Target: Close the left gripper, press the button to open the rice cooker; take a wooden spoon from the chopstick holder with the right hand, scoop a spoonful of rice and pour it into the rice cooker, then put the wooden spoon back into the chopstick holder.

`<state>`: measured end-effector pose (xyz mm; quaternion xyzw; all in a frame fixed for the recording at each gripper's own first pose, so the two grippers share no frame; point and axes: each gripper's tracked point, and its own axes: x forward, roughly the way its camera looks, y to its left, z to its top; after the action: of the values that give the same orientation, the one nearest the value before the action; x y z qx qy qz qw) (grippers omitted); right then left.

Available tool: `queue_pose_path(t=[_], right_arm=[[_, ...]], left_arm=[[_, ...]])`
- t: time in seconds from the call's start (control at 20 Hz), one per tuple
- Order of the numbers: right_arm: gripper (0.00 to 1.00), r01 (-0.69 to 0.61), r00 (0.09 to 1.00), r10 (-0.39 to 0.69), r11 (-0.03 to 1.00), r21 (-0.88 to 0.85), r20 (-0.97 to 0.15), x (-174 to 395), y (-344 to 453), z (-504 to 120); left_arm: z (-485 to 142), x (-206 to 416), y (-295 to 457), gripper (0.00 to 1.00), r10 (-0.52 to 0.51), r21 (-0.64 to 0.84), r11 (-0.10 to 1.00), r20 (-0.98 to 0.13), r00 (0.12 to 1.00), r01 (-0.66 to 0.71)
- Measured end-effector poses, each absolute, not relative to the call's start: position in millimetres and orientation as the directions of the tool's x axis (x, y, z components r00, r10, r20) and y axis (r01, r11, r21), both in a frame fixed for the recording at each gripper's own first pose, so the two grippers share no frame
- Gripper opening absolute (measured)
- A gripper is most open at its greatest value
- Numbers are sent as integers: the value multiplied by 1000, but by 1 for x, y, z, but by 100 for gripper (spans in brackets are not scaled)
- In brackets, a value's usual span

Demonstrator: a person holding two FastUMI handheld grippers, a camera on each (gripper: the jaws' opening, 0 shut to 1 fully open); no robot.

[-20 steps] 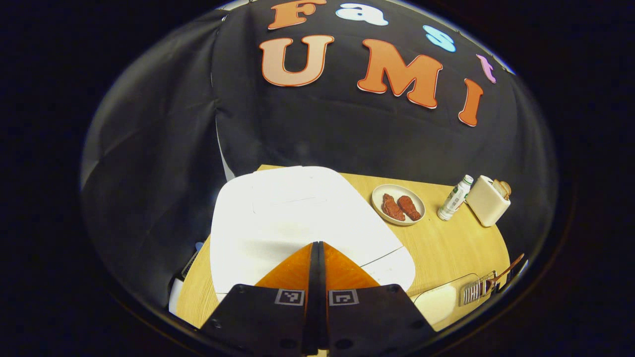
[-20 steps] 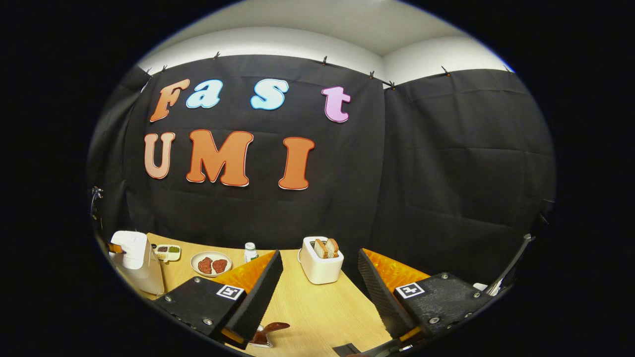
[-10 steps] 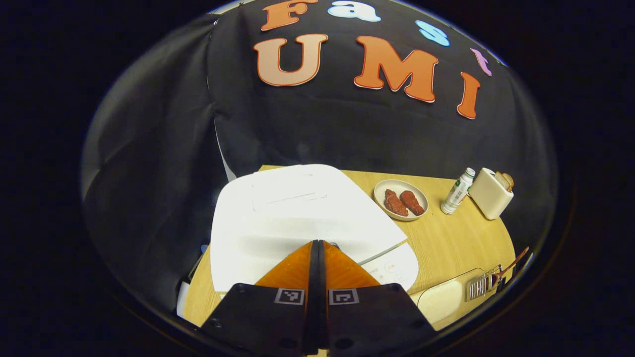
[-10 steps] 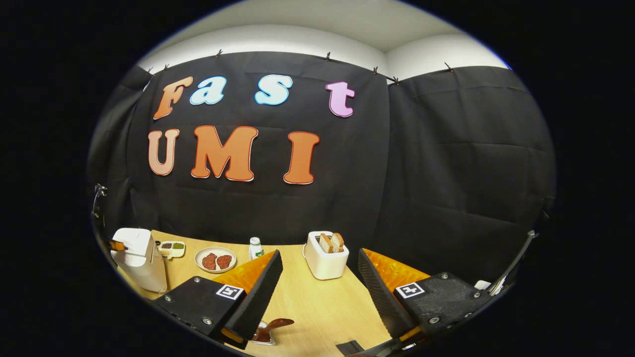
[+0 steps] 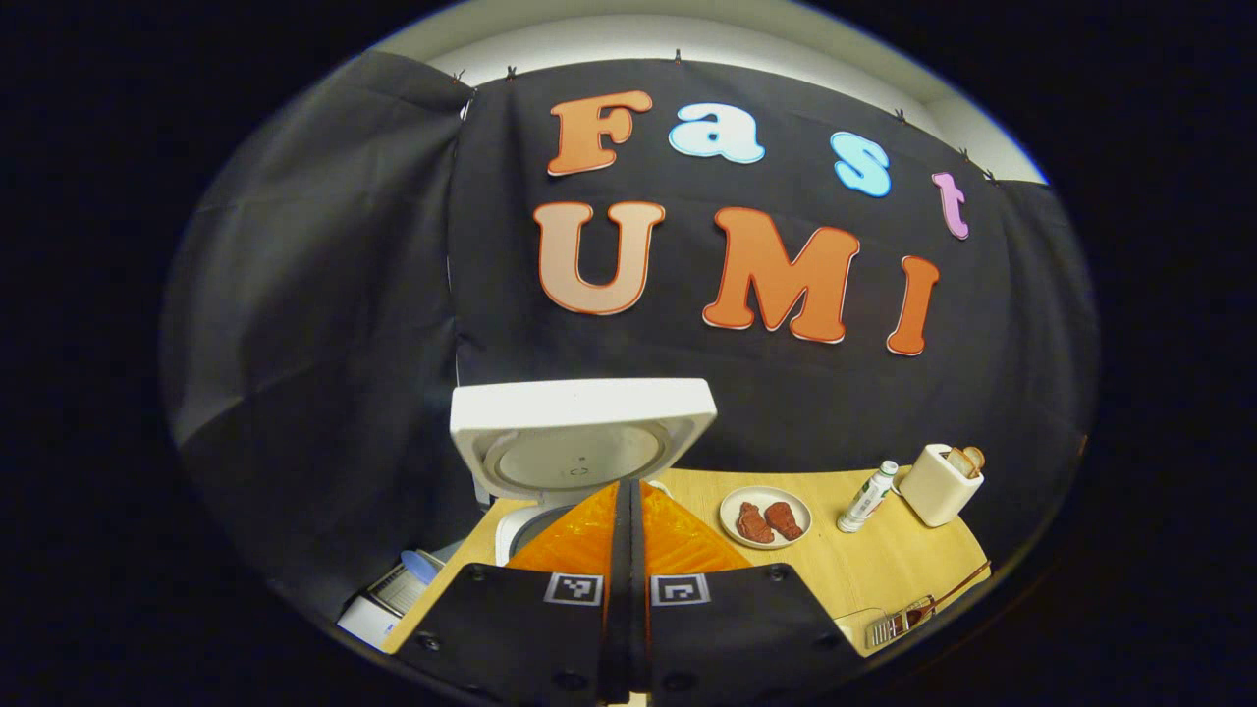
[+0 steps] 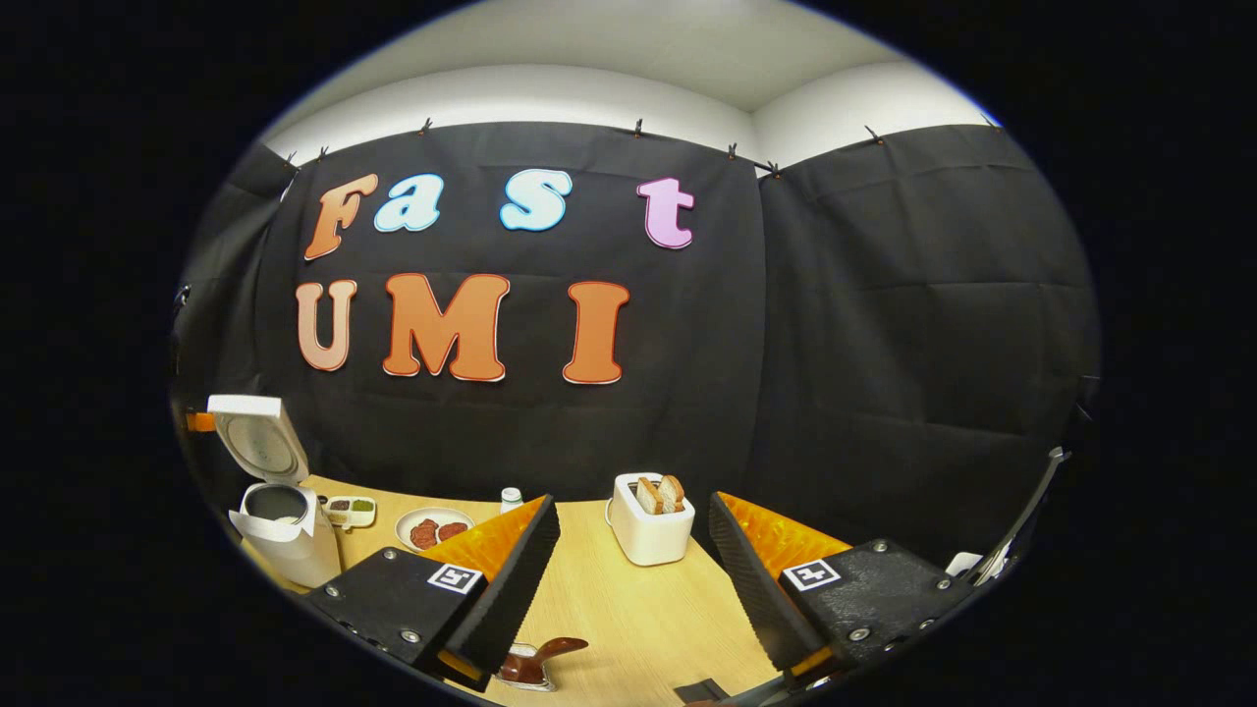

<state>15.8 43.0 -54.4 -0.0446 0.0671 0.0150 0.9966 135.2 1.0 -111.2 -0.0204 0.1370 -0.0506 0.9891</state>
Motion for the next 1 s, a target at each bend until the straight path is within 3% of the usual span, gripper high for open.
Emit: queue_pose_path(t=[0.2,0.35,0.75,0.8,0.9,1.0], right_arm=[[99,-58,990,52,997,-43,-130,14,46,-65],[95,-76,987,76,997,0,-140,15,49,-84],[95,-123,958,161,978,167,-236,15,61,-166],[95,-120,952,164,977,176,-260,16,62,-180],[95,-110,937,170,973,204,-304,16,63,-204],[96,-107,921,187,965,240,-342,16,69,-227]], left_arm=[[-83,109,6,4,-92,-28,996,-219,971,88],[-74,94,15,5,-64,-8,998,-196,978,64],[-57,58,33,6,11,13,1000,-161,987,-9],[-56,54,33,18,11,12,1000,-161,987,-9],[-58,44,33,30,15,3,1000,-168,986,-14],[-54,37,39,30,39,-1,999,-158,987,-39]])
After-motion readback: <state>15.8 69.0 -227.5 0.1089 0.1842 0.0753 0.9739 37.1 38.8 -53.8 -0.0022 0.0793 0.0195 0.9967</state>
